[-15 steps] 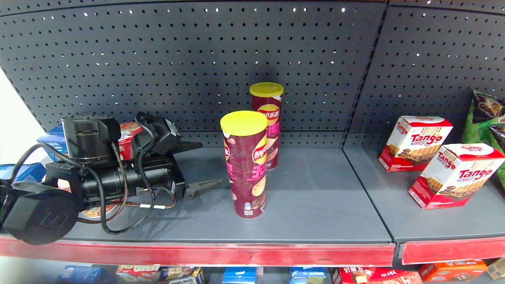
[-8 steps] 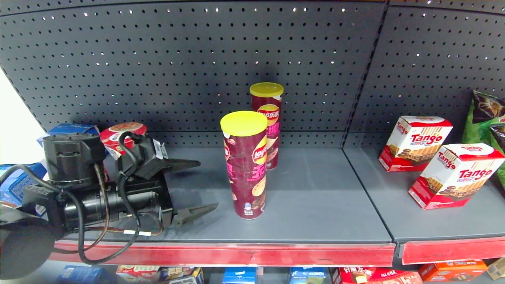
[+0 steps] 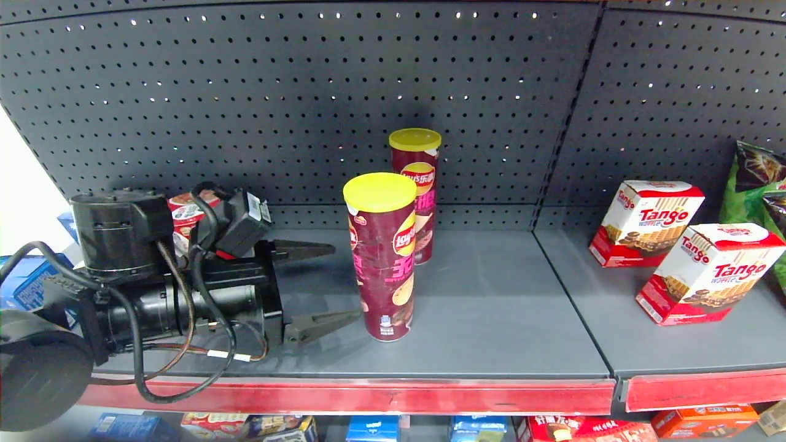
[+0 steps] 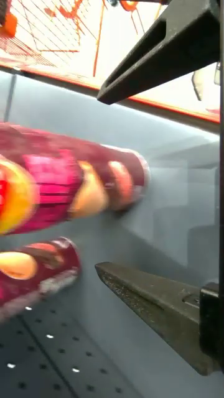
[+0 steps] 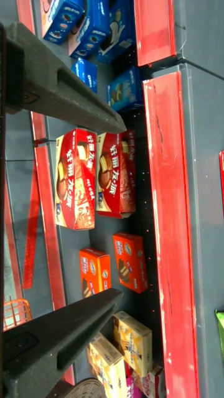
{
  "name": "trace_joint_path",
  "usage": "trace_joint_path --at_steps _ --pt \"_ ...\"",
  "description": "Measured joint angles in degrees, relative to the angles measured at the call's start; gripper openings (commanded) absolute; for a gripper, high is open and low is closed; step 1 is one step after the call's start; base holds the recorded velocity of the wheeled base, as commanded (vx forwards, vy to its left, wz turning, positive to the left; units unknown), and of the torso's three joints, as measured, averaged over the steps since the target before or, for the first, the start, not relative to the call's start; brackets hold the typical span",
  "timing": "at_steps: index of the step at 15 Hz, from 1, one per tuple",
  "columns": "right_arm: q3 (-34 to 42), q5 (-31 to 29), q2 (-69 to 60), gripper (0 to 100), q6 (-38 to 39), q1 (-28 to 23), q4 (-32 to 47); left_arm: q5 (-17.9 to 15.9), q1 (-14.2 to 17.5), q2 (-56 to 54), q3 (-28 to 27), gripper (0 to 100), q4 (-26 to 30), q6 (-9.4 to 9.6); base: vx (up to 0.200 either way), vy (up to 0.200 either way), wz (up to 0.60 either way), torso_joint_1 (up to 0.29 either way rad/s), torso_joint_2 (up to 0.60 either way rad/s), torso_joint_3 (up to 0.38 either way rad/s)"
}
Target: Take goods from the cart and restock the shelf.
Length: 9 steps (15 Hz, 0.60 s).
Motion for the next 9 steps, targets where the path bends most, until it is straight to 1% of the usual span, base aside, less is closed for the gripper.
trace_joint_path --at_steps 3,7,9 --pt "0.0 0.0 0.0 100 0.0 0.0 0.0 0.8 -1.8 1.0 -1.5 100 0.1 -0.15 0.000 0.000 0.00 0.000 0.00 0.000" --pt "0.0 0.0 0.0 100 0.0 0.0 0.0 6.0 -2.2 2.4 -2.2 100 0.1 0.13 0.000 0.000 0.00 0.000 0.00 0.000" --pt "0.0 0.0 0.0 100 0.0 0.0 0.0 7.7 -2.3 2.8 -2.7 100 0.1 0.34 0.000 0.000 0.00 0.000 0.00 0.000"
